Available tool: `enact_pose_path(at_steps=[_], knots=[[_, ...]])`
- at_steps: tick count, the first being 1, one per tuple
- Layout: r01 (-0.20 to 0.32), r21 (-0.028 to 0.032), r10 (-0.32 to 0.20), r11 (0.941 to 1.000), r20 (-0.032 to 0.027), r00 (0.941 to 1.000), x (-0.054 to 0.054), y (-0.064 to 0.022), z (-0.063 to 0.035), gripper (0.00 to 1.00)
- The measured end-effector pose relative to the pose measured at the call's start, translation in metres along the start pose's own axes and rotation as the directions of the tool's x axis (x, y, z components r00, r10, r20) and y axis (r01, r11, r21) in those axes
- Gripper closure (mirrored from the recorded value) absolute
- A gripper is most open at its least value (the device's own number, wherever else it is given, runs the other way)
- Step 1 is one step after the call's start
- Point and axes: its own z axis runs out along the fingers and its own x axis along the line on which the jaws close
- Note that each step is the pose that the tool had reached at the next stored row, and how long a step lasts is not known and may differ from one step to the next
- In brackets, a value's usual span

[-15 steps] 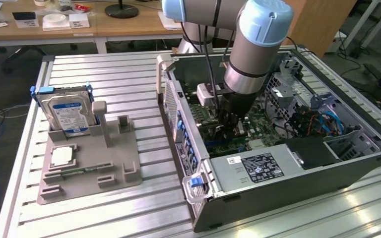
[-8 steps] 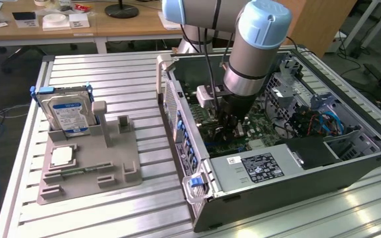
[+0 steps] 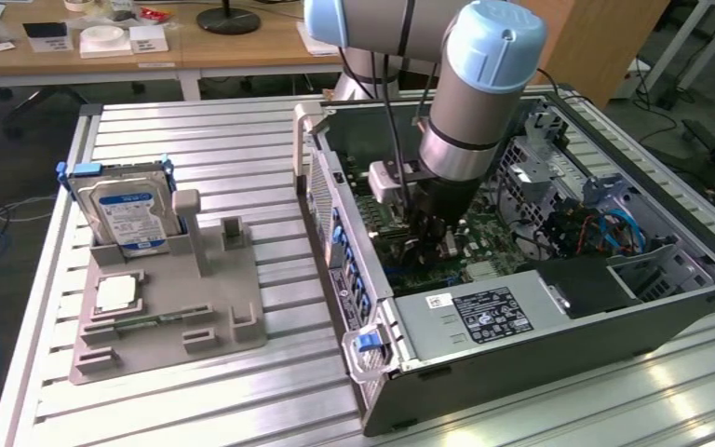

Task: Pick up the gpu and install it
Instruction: 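Insert the gpu into the slot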

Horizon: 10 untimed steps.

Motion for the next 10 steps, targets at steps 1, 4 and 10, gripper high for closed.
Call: enact_pose_path(at_steps=[1,4,10], knots=[[0.000,-0.0003,0.000,1.0000,-0.0003,1.0000,0.0001,0.0000,0.0017,0.72],[0.000,-0.0004,0.000,1.0000,-0.0002,1.0000,0.0003,0.0003,0.0049,0.72],[0.000,-0.0002,0.000,1.0000,0.0001,1.0000,0.0002,0.0002,0.0051,0.72]])
